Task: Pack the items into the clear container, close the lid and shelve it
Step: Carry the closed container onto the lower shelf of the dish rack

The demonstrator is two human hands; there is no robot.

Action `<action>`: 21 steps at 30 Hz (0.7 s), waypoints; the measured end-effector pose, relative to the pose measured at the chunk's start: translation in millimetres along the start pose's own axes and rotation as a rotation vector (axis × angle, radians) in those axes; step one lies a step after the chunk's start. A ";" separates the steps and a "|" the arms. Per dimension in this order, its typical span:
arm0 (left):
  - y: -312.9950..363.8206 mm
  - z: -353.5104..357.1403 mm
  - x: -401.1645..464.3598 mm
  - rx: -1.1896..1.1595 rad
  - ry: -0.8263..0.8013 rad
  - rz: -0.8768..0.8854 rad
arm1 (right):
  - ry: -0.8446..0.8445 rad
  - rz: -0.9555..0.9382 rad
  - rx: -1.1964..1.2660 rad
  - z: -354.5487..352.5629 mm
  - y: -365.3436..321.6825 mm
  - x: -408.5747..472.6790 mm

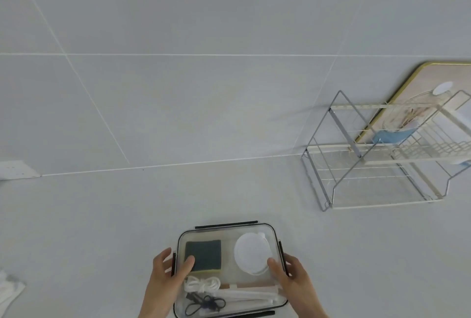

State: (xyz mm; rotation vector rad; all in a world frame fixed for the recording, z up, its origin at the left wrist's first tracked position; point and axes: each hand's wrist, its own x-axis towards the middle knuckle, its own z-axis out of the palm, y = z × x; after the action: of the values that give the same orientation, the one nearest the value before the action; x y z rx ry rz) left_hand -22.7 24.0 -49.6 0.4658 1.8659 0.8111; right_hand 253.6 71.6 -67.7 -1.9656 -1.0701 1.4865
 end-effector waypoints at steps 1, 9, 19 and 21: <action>-1.5 0.4 -4.1 0.005 -0.007 -0.028 | -0.006 -0.008 -0.014 -0.2 0.4 -3.6; 1.3 2.7 -21.1 -0.045 -0.033 -0.046 | 0.029 -0.011 -0.015 4.6 -10.6 -11.8; 56.6 -21.2 -26.8 -0.254 0.029 0.091 | 0.049 -0.150 0.116 3.3 -96.2 -31.0; 76.6 -29.8 -33.0 -0.279 0.031 0.150 | 0.061 -0.183 0.139 1.3 -119.3 -39.2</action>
State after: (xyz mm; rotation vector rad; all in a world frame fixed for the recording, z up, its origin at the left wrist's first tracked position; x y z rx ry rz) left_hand -38.9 47.0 34.4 0.4205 1.7258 1.1661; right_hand 210.7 111.5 43.4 -1.7572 -1.0594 1.3567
